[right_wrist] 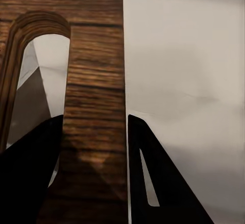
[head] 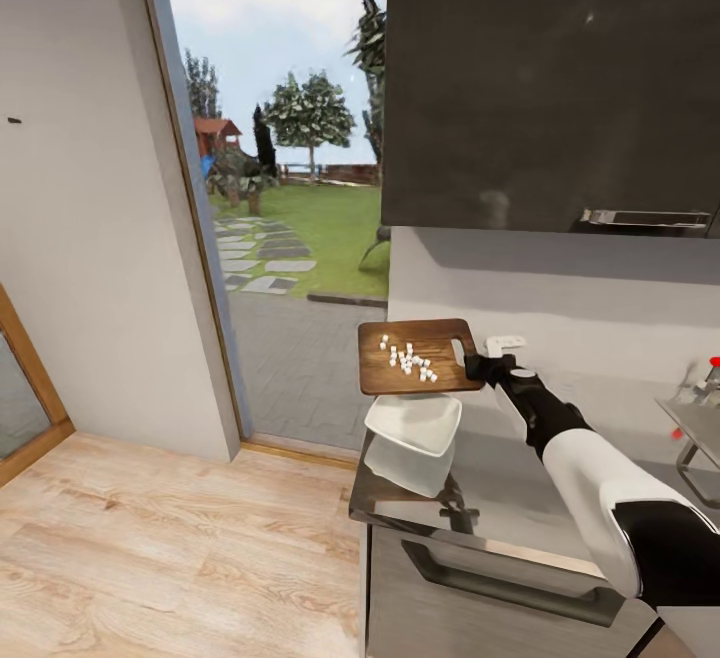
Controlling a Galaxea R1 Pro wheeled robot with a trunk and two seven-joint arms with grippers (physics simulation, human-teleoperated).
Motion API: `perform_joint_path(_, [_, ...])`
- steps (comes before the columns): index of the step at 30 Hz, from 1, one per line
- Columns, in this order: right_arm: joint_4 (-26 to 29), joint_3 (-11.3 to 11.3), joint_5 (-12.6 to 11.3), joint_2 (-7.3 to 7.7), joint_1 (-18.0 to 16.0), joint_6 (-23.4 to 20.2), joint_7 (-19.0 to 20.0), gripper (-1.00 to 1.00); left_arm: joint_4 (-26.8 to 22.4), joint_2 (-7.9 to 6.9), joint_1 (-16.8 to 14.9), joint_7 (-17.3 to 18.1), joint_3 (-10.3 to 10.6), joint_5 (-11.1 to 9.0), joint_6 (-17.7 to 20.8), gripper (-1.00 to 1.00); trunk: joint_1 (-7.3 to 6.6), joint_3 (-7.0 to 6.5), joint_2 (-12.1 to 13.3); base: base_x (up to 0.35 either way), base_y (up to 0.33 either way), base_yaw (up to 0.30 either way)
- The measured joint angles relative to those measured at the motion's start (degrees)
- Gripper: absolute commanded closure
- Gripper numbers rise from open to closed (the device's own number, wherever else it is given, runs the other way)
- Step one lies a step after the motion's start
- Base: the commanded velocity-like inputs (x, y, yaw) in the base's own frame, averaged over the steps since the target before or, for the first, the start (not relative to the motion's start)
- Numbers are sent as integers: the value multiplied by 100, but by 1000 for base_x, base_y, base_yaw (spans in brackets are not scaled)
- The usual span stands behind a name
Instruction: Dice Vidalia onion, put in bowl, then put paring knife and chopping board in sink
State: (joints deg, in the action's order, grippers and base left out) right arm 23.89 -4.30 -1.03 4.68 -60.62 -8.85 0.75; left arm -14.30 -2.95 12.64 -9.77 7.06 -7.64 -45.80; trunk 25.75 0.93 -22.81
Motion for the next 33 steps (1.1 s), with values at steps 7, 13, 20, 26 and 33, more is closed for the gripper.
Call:
perform_joint_path(7, [-86,2,-7,0,0,180,-1,100,0,0,0,0,0,1,-2,-100,0,0,0,0,0,0])
perform_joint_path(13, [-205,4,-8,-1,0,438,-2,100,0,0,0,0,0,-3,0,-100,0,0,0,0,0,0])
perform_joint_path(20, [-313,5,-10,-5,0,559,6,100,7,0,0,1,0,-5,3,-100,0,0,0,0,0,0])
perform_joint_path(26, [-557,4,-8,-14,3,1015,-1,100,7,0,0,0,0,-4,4,-100,0,0,0,0,0,0])
perform_joint_path(33, [-599,6,-12,-8,3,1099,-3,100,9,0,0,1,0,-7,2,-100,0,0,0,0,0,0])
